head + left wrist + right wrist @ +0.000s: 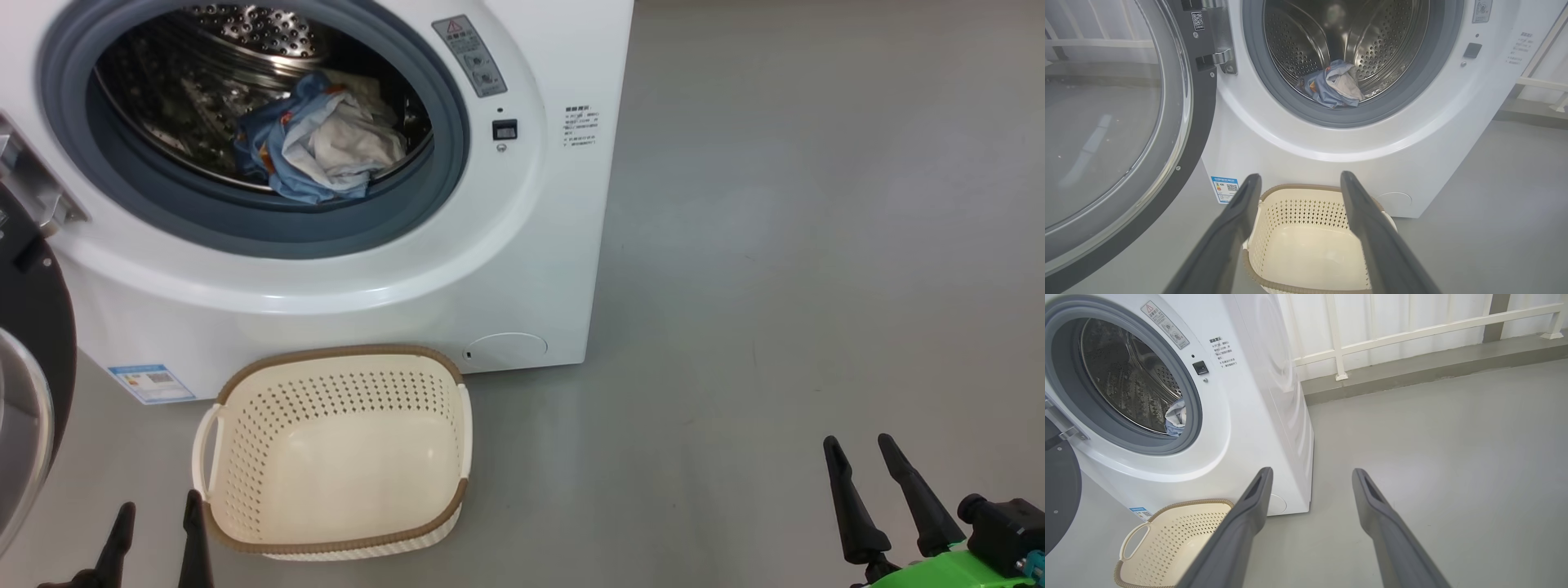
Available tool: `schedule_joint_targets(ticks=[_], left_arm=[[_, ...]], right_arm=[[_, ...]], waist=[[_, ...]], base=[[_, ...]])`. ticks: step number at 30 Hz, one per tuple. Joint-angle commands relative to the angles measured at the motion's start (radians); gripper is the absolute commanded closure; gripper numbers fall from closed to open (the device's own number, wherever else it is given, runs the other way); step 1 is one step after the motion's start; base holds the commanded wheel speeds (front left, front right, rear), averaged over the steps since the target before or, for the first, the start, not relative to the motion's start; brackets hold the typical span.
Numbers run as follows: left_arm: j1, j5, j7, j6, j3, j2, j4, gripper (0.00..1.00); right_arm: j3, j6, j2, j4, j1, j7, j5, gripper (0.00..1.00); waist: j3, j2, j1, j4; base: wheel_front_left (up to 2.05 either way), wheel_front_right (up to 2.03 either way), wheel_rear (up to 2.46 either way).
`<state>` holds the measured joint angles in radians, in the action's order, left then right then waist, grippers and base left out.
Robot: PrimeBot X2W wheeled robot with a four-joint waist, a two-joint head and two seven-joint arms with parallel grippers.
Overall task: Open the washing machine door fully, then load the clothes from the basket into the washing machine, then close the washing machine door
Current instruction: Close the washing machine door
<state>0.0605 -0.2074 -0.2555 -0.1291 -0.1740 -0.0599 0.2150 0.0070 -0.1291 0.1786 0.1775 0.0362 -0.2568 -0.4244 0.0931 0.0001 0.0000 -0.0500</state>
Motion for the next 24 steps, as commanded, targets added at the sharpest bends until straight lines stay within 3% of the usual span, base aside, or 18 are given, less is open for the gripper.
schedule_joint_targets(ticks=[1,13,24], left_arm=[[-0.031,-0.003,-0.006,-0.002,-0.027,-0.024,-0.029,0.0],[-0.029,-0.006,-0.006,-0.002,-0.019,-0.018,-0.03,0.0],[-0.031,-0.018,-0.006,-0.002,-0.033,-0.005,-0.037,0.0]], right_arm=[[0.018,-0.002,0.013,-0.022,-0.027,-0.005,0.005,0.0],[0.02,-0.002,0.02,-0.022,-0.023,-0.005,0.003,0.0],[0.062,-0.002,0.028,-0.02,-0.042,-0.005,0.004,0.0]], waist=[[-0.001,-0.0001,0.0,0.001],[-0.015,-0.0001,0.0,0.021],[-0.019,-0.0001,0.0,0.115]], base=[[-0.49,0.49,0.0],[-0.06,0.06,0.0],[0.0,0.0,0.0]])
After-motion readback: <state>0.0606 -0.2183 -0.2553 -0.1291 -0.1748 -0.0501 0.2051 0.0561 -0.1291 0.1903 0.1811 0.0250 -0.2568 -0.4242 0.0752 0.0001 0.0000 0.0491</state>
